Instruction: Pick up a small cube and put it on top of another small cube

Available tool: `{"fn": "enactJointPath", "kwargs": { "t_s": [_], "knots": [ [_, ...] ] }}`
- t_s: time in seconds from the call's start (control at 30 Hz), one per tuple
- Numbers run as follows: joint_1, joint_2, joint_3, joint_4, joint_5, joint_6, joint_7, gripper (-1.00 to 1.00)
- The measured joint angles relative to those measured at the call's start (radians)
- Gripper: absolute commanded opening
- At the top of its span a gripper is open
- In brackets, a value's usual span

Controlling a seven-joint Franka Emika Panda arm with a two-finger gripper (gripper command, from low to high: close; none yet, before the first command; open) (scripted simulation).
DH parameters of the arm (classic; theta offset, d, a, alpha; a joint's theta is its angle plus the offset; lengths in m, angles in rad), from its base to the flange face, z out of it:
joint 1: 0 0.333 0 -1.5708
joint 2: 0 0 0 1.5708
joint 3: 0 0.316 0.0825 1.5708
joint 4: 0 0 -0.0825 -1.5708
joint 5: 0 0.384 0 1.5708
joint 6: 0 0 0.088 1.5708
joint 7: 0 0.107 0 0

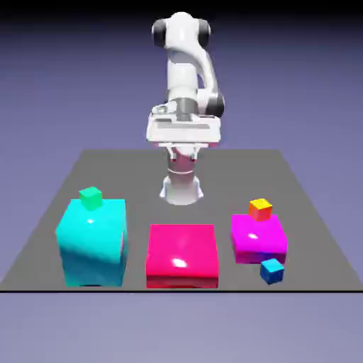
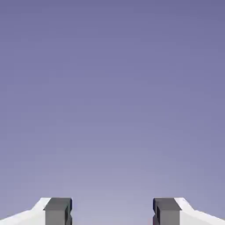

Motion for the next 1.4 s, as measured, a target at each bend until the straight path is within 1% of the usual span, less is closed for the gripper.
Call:
{"fn": "enactJointPath", "kwargs": {
  "t_s": [1.4],
  "knots": [
    [0.17, 1.046, 0.208, 1.107, -0.104, -1.083, -1.827, 0.0]
  ]
}}
